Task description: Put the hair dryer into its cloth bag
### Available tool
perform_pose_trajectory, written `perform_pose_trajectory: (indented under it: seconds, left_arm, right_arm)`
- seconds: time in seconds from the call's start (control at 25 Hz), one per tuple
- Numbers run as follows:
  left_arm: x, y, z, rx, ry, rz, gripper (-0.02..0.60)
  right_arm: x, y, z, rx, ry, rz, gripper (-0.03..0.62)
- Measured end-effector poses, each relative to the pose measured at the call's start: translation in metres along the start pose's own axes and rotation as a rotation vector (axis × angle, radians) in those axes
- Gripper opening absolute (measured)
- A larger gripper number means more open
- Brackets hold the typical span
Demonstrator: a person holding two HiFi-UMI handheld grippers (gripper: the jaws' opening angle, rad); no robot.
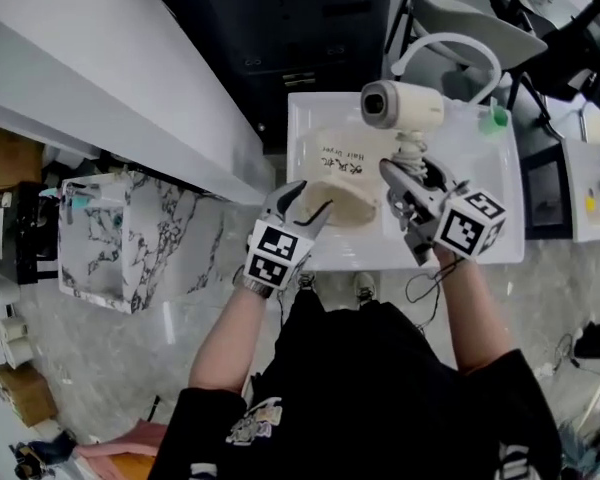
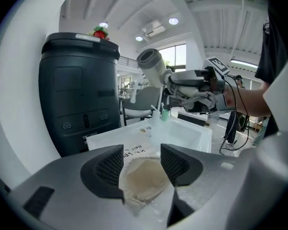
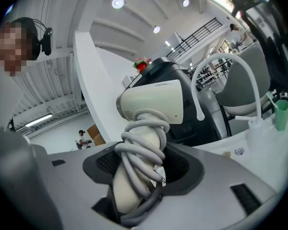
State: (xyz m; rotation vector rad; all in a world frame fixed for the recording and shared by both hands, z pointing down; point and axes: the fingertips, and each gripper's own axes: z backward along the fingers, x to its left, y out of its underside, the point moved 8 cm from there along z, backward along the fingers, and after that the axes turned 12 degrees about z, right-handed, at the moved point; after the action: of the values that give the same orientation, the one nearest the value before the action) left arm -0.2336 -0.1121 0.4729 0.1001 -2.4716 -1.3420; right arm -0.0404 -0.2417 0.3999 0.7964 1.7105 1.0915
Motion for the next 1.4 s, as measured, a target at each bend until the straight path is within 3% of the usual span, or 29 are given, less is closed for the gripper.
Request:
perform_pose_trajectory:
  seconds: [0.76,1.16,1.4]
  left_arm:
    - [0.041,0.025,-0.063,0.214,0.239,-0.167,0.232]
    - [0.044,0.025,-0.079,0.248,0.307,-0.203,0.227]
    - [0.046,0.027,-0.082,0.259,0.326,-0.214,0.186]
  right_arm:
    - [0.029,0.047,0.003,0.022,0.242,-0.114,0.236]
    - [0.044,0.082,0.030,0.043,0.348,-0.195,0.236]
    - [0.059,0.108,0.036,0.083,0.374,-0.247,0.236]
